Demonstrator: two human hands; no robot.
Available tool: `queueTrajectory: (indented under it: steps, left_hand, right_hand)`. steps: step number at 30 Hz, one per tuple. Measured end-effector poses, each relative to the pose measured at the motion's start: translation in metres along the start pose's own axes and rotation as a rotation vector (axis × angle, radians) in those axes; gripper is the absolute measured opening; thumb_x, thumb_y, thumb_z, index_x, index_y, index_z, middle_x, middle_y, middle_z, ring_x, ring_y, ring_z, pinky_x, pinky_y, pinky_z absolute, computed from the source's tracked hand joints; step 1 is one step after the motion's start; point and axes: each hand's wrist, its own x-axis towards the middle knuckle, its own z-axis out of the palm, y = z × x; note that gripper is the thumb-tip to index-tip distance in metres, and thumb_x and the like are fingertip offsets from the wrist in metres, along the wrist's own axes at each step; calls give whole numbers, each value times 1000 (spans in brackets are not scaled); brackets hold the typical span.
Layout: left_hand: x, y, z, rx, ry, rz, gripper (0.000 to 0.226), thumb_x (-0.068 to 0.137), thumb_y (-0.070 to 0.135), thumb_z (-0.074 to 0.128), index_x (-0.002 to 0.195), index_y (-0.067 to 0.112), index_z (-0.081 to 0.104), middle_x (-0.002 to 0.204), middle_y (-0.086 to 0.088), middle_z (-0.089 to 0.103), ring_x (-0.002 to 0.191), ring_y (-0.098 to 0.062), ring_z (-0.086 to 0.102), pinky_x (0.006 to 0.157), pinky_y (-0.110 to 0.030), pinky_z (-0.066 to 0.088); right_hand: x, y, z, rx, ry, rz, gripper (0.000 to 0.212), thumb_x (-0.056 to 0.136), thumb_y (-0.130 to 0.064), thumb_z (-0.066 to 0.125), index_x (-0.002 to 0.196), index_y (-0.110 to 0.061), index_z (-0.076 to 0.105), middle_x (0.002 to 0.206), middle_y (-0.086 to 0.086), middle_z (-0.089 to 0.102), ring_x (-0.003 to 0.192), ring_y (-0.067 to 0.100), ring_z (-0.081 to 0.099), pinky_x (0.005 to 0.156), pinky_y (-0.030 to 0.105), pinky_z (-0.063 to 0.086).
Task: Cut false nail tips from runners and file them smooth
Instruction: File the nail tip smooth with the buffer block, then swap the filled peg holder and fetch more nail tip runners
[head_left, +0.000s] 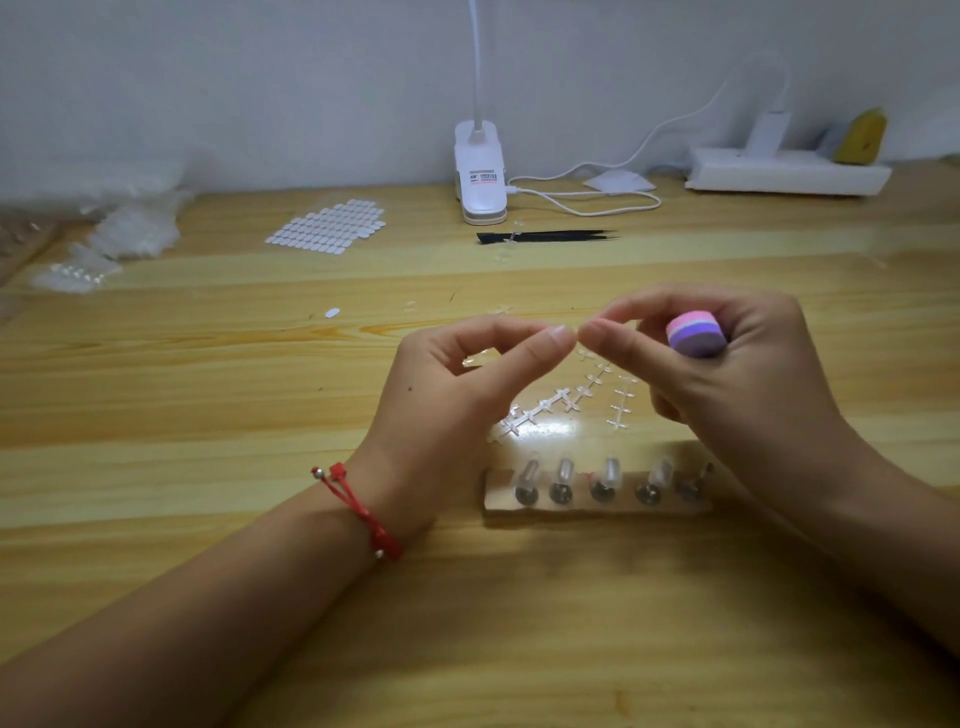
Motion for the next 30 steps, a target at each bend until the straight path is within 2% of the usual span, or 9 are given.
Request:
queueTrajectory:
  steps: [3,7,11,13,15,23,25,27,30]
  left_hand:
    - [0,-2,-2,-14,-27,-31,22,70,32,71,82,14,75,45,15,49,40,-2,30,42,-9,28]
    - [0,-2,-3,-22,-90,-66,18,69,29,78,81,16,76,58,10,55,40,-2,33,41,-9,28]
    - [1,-2,-4,-38,-69,-94,27,66,32,72,82,12,76,48,7,47,42,-8,24,40,-11,24]
    - [1,-2,-4,-30,-67,-92,30,63,34,72,82,11,77,51,3,46,45,-11,23,40,-14,22]
    - [1,-3,-4,-26,-69,-88,30,64,34,72,81,10,77,48,9,46,46,-11,23,40,-14,22]
    - [1,-2,-5,-4,-109,-91,21,75,29,71,83,10,75,49,14,46,40,-6,28,39,-12,24]
    - [1,-1,-4,33,-129,-90,14,85,22,66,78,13,73,49,16,49,40,-5,28,41,-11,25]
    - [1,-1,-4,53,-129,-90,17,88,18,60,75,15,71,50,16,52,40,-4,28,42,-10,27]
    - [3,-3,-4,71,-143,-80,19,90,19,59,75,18,71,50,17,52,41,-2,30,45,-10,29]
  right_hand:
    - [-1,1,-1,-27,14,-28,11,72,-34,75,77,-24,75,53,6,48,45,5,38,46,12,35]
    - [-1,3,-2,-100,-30,-125,10,78,-29,72,86,-25,74,57,-8,56,50,5,46,51,10,37]
    - [4,1,-12,-414,-126,-320,18,85,-25,71,100,-16,74,66,1,54,61,12,48,61,15,37]
    - [6,2,-16,-457,-142,-362,21,82,-25,72,101,-14,74,66,1,52,61,14,47,61,17,36]
    - [7,2,-16,-464,-149,-383,25,80,-27,73,101,-14,73,65,1,52,61,13,47,61,16,36]
    - [6,-8,-17,-455,-167,-320,25,77,-29,74,98,-15,73,64,-8,51,58,4,45,61,11,34]
    - [12,-19,-25,-394,-106,-269,21,77,-30,74,96,-21,74,59,-7,49,54,3,42,57,11,33]
    - [18,-31,-36,-301,-57,-206,18,76,-35,74,93,-29,73,53,-9,45,50,5,38,52,12,32]
    - [14,-40,-51,-315,-183,-130,19,72,-45,79,88,-35,76,52,-12,44,47,5,36,49,11,31]
